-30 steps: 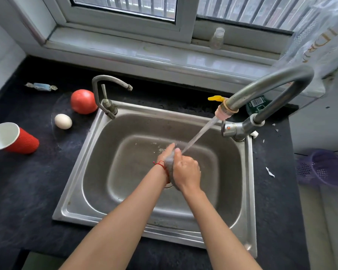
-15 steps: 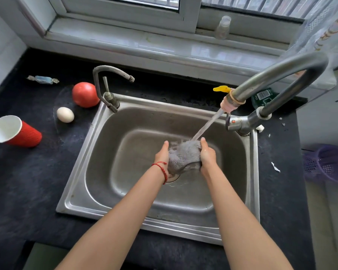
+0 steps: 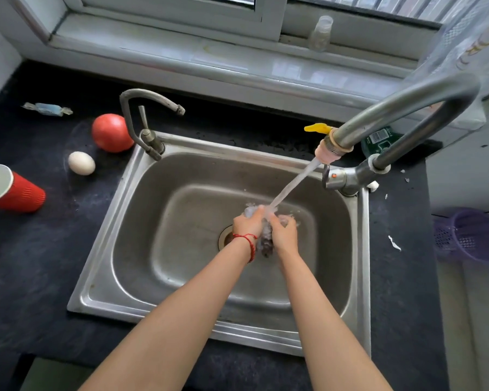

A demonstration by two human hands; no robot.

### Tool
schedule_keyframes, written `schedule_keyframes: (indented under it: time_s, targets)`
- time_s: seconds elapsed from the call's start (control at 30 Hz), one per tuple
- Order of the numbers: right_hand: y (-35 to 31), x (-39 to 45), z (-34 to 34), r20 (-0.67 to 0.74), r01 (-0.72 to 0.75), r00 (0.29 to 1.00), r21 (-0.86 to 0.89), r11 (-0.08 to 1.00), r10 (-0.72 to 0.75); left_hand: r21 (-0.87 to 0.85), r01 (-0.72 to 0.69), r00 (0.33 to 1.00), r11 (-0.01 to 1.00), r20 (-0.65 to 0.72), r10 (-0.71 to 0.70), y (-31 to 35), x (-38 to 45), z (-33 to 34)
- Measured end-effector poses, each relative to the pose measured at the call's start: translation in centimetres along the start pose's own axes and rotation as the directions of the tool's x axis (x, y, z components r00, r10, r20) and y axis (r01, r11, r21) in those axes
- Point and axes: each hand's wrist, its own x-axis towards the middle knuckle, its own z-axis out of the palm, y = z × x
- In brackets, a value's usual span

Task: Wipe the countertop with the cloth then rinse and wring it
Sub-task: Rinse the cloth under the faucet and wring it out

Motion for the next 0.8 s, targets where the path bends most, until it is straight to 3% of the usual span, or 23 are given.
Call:
schedule_keyframes:
  time_s: [0.1, 0.17, 0.27, 0.33, 0.43, 0.53, 0.63, 0.8]
  targets:
    - [0.4, -0.3, 0.4, 0.168, -0.264, 0.957, 0.172, 0.949, 0.235, 0.091, -0.043, 0.998, 0.995, -0.037, 0.047, -0.2, 0.3, -0.3]
    - [0.4, -0.6, 0.9, 0.293, -0.371, 0.902, 0.149, 0.917, 0.318, 0.126, -0.077, 0.996, 0.989, -0.042, 0.082, -0.1, 0.5, -0.6]
    - [0.3, -0.3, 1.7, 0.242, -0.244, 0.946, 0.093, 0.965, 0.216, 0.194, -0.193, 0.975, 0.962, -0.069, 0.209, 0.2, 0.5, -1.4]
    - [0.4, 0.3, 1.8, 0.12, 0.004, 0.993, 0.037, 0.999, -0.009, 0.262, -0.264, 0.952, 0.928, -0.084, 0.295, 0.3, 0.5, -2.1]
    - [0.7, 0.8, 2.0, 0.06, 0.241, 0.97, -0.076, 0.967, -0.237, 0.211, -0.25, 0.956, 0.945, -0.099, 0.275, -0.1, 0.6, -2.4]
    - [0.8, 0.8, 2.8, -0.006, 0.185, 0.982, -0.072, 0.98, -0.186, 0.256, -0.233, 0.948, 0.938, -0.157, 0.278, -0.2, 0.5, -1.7]
    - [0.9, 0.9, 3.0, -0.107, 0.116, 0.987, -0.071, 0.991, -0.123, 0.339, -0.205, 0.959, 0.918, -0.116, 0.258, -0.2, 0.7, -1.0]
    - [1.2, 1.5, 2.6, -0.127, 0.042, 0.989, -0.232, 0.972, -0.074, 0.31, -0.117, 0.985, 0.943, -0.085, 0.15, -0.8, 1.5, -0.7]
